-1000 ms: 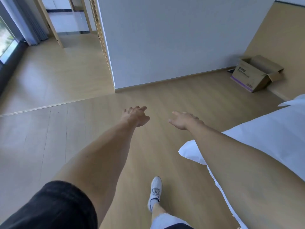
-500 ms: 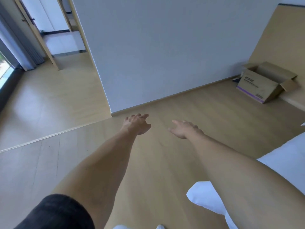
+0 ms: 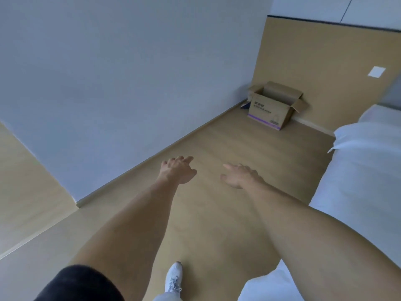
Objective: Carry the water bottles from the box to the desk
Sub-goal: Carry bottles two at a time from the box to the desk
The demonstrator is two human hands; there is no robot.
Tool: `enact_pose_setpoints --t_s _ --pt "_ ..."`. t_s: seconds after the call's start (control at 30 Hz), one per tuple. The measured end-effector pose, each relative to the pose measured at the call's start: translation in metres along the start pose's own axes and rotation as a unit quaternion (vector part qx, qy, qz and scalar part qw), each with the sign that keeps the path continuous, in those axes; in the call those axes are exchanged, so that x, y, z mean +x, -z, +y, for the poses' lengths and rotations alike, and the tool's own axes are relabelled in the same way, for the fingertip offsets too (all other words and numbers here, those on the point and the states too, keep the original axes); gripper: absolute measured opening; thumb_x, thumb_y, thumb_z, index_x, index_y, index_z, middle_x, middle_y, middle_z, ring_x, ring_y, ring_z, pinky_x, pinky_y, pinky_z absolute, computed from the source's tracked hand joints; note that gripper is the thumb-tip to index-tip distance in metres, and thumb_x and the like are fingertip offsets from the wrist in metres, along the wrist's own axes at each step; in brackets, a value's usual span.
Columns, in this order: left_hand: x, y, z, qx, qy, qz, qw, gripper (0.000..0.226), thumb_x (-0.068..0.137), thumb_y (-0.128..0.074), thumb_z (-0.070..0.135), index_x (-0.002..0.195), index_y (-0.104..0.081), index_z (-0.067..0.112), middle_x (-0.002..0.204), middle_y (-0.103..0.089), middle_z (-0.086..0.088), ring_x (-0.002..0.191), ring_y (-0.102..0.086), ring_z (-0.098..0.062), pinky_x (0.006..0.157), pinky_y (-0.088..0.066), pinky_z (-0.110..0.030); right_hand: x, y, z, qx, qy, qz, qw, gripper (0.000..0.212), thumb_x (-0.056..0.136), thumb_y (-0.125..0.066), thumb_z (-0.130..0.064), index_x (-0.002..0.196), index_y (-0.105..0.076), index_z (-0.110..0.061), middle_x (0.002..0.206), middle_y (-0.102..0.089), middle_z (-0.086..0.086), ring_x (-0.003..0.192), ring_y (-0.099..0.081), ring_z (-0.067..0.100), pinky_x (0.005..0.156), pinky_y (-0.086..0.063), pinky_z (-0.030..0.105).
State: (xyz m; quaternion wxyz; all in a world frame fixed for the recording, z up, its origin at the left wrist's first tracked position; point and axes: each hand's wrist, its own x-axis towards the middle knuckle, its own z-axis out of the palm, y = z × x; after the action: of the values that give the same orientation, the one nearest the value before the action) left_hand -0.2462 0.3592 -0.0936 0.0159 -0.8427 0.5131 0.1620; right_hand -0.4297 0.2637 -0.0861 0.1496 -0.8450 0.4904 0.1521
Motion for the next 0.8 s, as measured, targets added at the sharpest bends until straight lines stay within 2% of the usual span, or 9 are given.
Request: enact_pose_setpoints --t_s 0.2,0.37,0.63,0.8 --pt "0.130 0.055 -0.008 0.007 -0.064 -0.007 0.998 0.063 0.098 -0.042 0.046 0.158 -0.025 0.034 0.158 -0.038 -0.002 0.143 -0.037 -0.029 0.115 -0.028 -0.046 0.092 0.049 -0.010 0.022 -0.068 0.015 0.997 0.058 0.096 -0.040 -0.056 0.149 -0.035 -0.035 0.150 -0.043 0.010 0.135 -0.043 0.032 0.105 -0.034 0.045" --pt "0.221 0.090 0.001 0.025 -0.108 -0.017 0.994 0.064 0.098 -0.042 0.047 0.158 -0.024 0.035 0.160 -0.035 -0.002 0.145 -0.033 -0.029 0.116 -0.026 -0.048 0.154 0.087 -0.008 0.042 -0.110 0.013 0.993 0.062 0.098 -0.038 -0.060 0.154 -0.027 -0.035 0.154 -0.038 0.010 0.138 -0.040 0.033 0.108 -0.032 0.046" --pt "0.342 0.100 0.060 0.043 -0.160 -0.034 0.986 0.063 0.097 -0.042 0.051 0.157 -0.025 0.036 0.159 -0.036 -0.001 0.144 -0.034 -0.029 0.115 -0.026 -0.048 0.255 0.126 0.043 0.062 -0.167 0.014 0.984 0.062 0.098 -0.037 -0.059 0.153 -0.027 -0.035 0.152 -0.038 0.009 0.138 -0.038 0.033 0.108 -0.032 0.047" --pt "0.435 0.109 0.109 0.060 -0.165 -0.028 0.984 0.062 0.097 -0.042 0.053 0.156 -0.028 0.037 0.158 -0.037 0.000 0.144 -0.033 -0.028 0.114 -0.025 -0.048 0.339 0.151 0.090 0.083 -0.163 0.022 0.983 0.060 0.098 -0.037 -0.056 0.152 -0.030 -0.033 0.152 -0.040 0.010 0.138 -0.038 0.034 0.107 -0.032 0.047"
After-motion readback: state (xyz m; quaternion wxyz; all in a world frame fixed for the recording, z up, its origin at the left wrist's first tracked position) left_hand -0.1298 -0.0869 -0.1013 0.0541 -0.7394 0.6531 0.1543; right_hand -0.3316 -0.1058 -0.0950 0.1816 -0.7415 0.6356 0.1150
